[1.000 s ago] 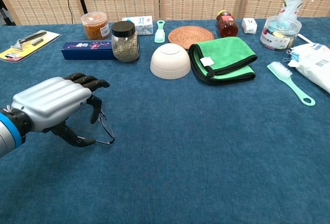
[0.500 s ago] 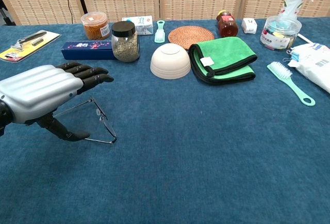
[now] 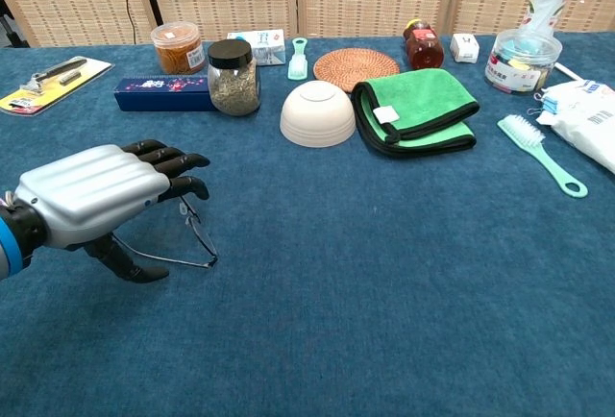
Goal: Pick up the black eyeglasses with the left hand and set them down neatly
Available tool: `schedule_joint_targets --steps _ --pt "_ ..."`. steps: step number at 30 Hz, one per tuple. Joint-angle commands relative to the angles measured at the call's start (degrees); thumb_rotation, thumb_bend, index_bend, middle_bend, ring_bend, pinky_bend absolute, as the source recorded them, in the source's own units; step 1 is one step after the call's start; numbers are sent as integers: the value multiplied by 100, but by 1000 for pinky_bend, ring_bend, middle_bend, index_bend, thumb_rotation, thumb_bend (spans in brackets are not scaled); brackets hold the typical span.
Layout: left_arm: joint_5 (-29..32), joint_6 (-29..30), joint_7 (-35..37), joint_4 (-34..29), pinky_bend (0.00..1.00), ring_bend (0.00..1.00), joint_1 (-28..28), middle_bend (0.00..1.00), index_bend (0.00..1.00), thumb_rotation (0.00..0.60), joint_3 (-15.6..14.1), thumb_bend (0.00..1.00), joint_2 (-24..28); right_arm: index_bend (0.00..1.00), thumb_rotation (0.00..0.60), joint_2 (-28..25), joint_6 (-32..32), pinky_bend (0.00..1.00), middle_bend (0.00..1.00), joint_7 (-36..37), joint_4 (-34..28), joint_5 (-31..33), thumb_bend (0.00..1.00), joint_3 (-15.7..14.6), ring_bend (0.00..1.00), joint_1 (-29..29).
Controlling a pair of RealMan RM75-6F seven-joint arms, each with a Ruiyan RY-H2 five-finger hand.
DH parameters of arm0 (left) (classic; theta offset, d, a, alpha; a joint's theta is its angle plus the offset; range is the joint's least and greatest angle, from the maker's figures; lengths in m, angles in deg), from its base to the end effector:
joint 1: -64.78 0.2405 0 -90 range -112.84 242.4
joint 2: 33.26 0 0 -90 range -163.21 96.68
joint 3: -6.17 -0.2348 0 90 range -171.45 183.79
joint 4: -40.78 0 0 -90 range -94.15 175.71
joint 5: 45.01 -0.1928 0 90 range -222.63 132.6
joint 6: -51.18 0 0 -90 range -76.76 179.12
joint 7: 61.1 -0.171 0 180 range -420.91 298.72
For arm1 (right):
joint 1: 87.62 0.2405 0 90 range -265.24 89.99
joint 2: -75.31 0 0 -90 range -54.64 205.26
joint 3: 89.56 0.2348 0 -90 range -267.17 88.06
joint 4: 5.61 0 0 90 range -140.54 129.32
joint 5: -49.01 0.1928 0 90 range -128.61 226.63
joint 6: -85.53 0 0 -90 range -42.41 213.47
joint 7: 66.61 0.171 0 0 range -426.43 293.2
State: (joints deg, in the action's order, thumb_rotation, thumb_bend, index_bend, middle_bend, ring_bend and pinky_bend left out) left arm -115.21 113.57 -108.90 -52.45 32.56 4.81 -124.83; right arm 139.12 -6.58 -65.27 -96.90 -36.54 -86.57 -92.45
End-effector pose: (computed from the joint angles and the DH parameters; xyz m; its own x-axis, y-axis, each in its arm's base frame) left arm -0.1500 0.2553 -0.0446 0.7547 0.1846 0.6296 0.6186 -0.5199 -0.5891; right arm -0.3113 -0.1542 0.1887 0.4068 0.0565 0.9118 -0.9062 0.1511 0.3949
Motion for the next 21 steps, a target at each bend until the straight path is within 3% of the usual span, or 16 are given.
schedule_joint_targets --steps 1,21 --pt "85 -20 5 130 0 0 -26 0 231 405 72 202 -123 106 600 -1 -2 197 20 0 -1 6 108 2 48 -4" --pt "157 16 25 394 0 0 -69 0 427 406 116 203 -349 106 600 -10 27 200 20 -18 -17 63 108 0 49 -33"
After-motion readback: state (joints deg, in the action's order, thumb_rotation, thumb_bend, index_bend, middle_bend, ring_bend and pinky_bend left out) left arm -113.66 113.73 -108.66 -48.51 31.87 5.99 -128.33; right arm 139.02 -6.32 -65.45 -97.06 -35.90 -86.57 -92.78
